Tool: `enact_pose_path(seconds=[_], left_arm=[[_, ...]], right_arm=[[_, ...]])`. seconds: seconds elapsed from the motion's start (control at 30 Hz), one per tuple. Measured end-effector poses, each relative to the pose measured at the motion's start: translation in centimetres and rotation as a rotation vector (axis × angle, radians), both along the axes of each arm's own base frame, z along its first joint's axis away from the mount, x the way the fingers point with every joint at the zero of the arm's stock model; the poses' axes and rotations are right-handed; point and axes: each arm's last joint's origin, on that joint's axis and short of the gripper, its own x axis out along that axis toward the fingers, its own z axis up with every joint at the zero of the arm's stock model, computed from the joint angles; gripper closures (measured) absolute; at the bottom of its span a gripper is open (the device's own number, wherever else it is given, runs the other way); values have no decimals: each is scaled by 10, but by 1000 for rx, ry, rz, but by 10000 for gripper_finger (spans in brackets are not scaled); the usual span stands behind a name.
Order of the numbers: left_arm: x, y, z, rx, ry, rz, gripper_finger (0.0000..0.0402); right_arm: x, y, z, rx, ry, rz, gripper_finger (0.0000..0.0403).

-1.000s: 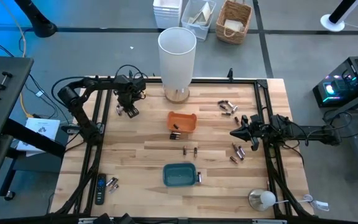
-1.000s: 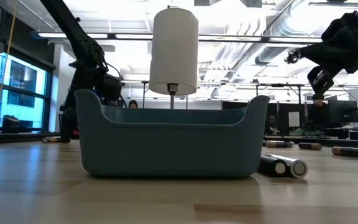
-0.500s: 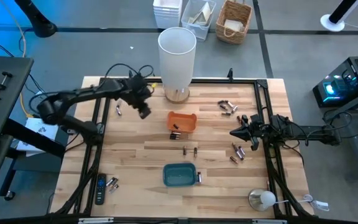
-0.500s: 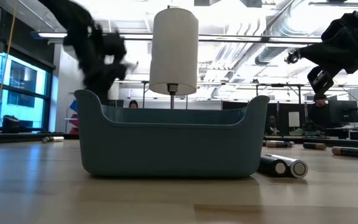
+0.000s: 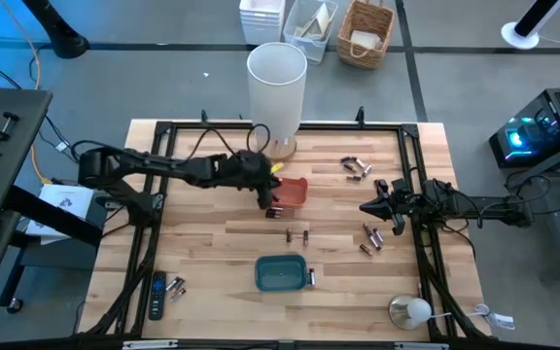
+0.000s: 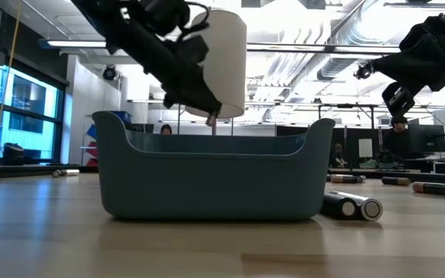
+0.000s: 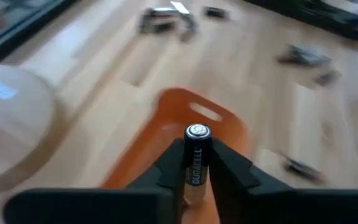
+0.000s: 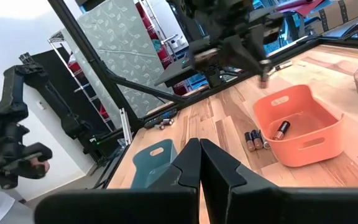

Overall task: Sort batteries
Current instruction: Put the black battery into the orange bin, then put the silver battery into the blue bin

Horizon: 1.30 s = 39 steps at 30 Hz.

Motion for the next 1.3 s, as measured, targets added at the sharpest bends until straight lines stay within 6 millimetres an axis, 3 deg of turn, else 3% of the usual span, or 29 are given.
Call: enact_pose_path(seconds=[0.17, 0.3, 0.5, 0.63, 0.73, 0.83, 1.0, 1.13, 1.3], left_arm=[[-7, 10, 0, -62, 24, 59, 253], [-19, 13, 25, -84, -57, 34, 204], [-62, 14, 57, 59, 37, 132, 188], [-104, 22, 59, 123, 263, 442, 193], [-136, 30, 50, 56, 448, 689, 195], [-156, 35, 29, -40, 579, 811, 195], [-168, 37, -8, -289, 621, 960, 195], [-178, 40, -34, -317, 672, 1160, 195], [-181, 45, -56, -402, 572, 1357, 195]], right_arm=[[0, 0, 0, 0, 0, 1, 403], [0, 0, 0, 0, 0, 1, 403], [0, 0, 0, 0, 0, 1, 403], [0, 0, 0, 0, 0, 1, 403], [0, 0, 0, 0, 0, 2, 403], [0, 0, 0, 0, -1, 2, 403], [0, 0, 0, 0, 0, 2, 403], [0, 0, 0, 0, 0, 7, 403], [0, 0, 0, 0, 0, 8, 403]])
